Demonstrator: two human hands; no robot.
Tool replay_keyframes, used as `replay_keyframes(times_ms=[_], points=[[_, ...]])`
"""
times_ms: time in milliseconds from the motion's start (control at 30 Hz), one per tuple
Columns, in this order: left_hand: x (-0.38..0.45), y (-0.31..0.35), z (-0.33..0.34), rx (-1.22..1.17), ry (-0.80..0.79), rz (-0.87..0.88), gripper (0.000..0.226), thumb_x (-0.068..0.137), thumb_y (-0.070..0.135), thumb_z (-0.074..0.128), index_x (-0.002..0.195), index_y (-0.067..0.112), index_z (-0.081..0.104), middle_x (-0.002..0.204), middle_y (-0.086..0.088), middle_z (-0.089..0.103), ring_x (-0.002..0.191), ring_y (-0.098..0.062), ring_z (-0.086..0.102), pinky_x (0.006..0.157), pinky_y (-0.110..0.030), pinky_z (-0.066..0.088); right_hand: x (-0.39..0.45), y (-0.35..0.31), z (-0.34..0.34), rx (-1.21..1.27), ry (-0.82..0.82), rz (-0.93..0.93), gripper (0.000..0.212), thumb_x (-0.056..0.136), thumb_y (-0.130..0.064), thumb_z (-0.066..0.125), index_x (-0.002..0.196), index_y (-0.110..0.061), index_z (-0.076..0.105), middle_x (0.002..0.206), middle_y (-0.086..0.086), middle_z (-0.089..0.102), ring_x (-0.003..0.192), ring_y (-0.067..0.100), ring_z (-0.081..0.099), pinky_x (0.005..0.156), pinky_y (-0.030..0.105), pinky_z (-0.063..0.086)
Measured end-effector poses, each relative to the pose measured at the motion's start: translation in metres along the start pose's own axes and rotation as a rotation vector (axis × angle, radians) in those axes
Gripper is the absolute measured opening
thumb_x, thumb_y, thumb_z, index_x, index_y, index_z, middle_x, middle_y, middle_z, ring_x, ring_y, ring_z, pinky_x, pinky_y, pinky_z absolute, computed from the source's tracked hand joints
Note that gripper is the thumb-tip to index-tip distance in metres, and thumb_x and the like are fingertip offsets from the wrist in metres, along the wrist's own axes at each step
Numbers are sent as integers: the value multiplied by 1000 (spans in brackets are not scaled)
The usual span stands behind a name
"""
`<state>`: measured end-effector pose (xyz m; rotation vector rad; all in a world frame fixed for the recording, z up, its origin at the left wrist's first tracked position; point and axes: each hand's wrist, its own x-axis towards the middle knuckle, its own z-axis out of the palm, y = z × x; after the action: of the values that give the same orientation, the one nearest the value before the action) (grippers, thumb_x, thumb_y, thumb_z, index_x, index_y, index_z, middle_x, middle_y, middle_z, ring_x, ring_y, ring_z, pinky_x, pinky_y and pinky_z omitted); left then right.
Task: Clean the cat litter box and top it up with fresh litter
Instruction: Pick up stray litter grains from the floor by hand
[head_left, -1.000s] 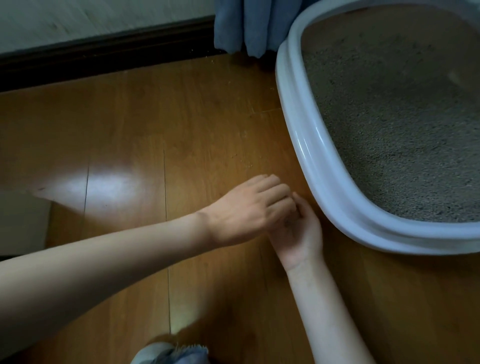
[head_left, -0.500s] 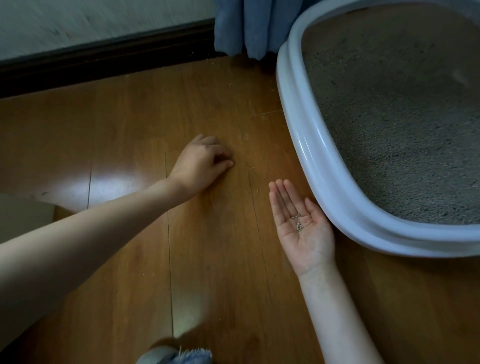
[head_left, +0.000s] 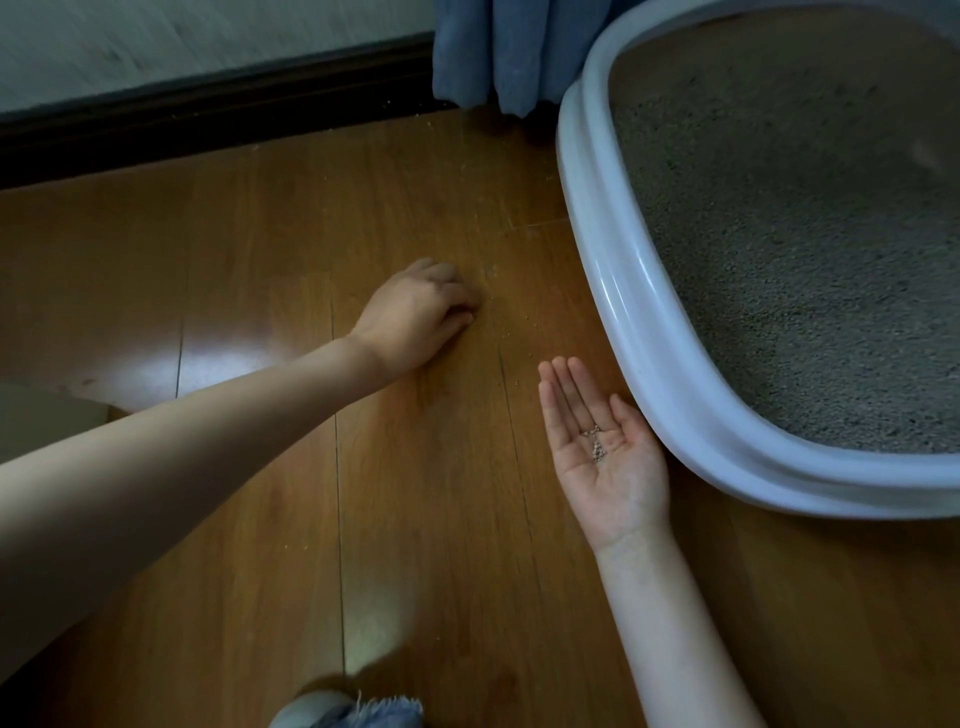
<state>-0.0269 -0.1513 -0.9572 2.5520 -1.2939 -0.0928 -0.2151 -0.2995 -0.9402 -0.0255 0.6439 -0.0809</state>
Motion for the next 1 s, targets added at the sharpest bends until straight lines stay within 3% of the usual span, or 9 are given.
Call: replay_keyframes(times_ms=[133,267,433,633,767,900,1000], points=[[5,-1,-4,66,-38,103,16,90,10,63,104,9,72,93,-9,66,84,-28,58,65,-36,49,0,0,-1,2,-3,2,46,102,-19,36,104,12,69,124,26,61,114,38,61,96,44,49],[8,-1,-3,117,-104,134,23,94,16,47,102,5,65,94,-13,61,81,-29,60,60,-33,46,0,1,-1,2,-2,1,44,100,-17,37,103,12,69,124,26,61,115,38,60,98,45,48],[9,2,1,219,-163,125,36,104,26,33,121,2,53,119,-15,52,104,-28,52,79,-32,42,0,2,-1,-2,-4,-1,44,100,-17,37,104,12,69,124,26,61,115,38,60,98,45,48],[4,6,3,127,-123,48,35,100,30,36,107,4,59,104,-13,56,91,-28,55,73,-34,43,-1,1,-3,15,-10,2,44,99,-17,37,103,12,69,124,26,61,115,38,60,97,45,48],[5,9,2,162,-106,137,32,98,25,40,103,3,62,99,-15,59,85,-30,57,68,-39,48,0,1,-4,18,-7,-1,44,100,-18,36,105,12,69,125,26,60,116,38,60,98,45,48],[9,12,-2,287,-102,285,16,94,12,58,105,1,62,99,-17,60,84,-31,59,69,-39,50,0,0,-4,22,-8,2,45,101,-18,35,105,12,68,124,26,61,115,37,60,98,45,48],[15,22,-1,371,-182,323,23,95,10,58,117,3,57,109,-13,57,94,-27,56,76,-34,48,0,0,-4,18,-4,0,45,101,-18,36,105,11,69,124,26,61,115,37,61,98,45,48]])
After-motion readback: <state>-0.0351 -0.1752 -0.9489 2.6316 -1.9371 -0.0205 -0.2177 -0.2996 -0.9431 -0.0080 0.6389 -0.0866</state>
